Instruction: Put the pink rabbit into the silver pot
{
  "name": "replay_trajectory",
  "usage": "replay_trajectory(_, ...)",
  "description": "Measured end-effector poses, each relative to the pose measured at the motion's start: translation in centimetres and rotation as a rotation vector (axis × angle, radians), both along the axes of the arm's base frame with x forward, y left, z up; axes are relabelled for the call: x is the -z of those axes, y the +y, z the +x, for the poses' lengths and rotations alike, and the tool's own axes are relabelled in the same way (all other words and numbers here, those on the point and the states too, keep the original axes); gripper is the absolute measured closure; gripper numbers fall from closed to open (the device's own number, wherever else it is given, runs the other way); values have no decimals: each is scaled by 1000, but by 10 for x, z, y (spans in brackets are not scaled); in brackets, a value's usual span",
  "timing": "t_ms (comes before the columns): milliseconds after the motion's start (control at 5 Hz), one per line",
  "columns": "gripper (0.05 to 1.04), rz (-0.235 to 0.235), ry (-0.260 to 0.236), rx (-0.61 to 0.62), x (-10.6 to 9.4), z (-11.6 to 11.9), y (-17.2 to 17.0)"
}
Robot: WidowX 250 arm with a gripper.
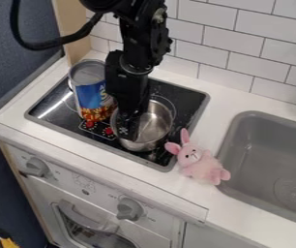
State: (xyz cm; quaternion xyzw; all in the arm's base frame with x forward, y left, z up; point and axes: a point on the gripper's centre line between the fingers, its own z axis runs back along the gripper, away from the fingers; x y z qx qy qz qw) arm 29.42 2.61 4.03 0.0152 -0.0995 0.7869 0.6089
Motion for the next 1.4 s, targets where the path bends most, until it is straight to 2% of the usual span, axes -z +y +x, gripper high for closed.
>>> replay_trajectory(200,82,0,29,0,8,-4,0)
replay_trajectory(400,82,4,-1,107,-1,-5,-24)
replay_trajectory(600,83,-15,-37,241,-8,-3,-57)
replay_trajectory(800,82,-47,-50,401,-8,-4,-89)
replay_trajectory(1000,82,-89,-18,466,2,0,-103)
replay_trajectory(1400,82,-114,108,513,43,0,-113)
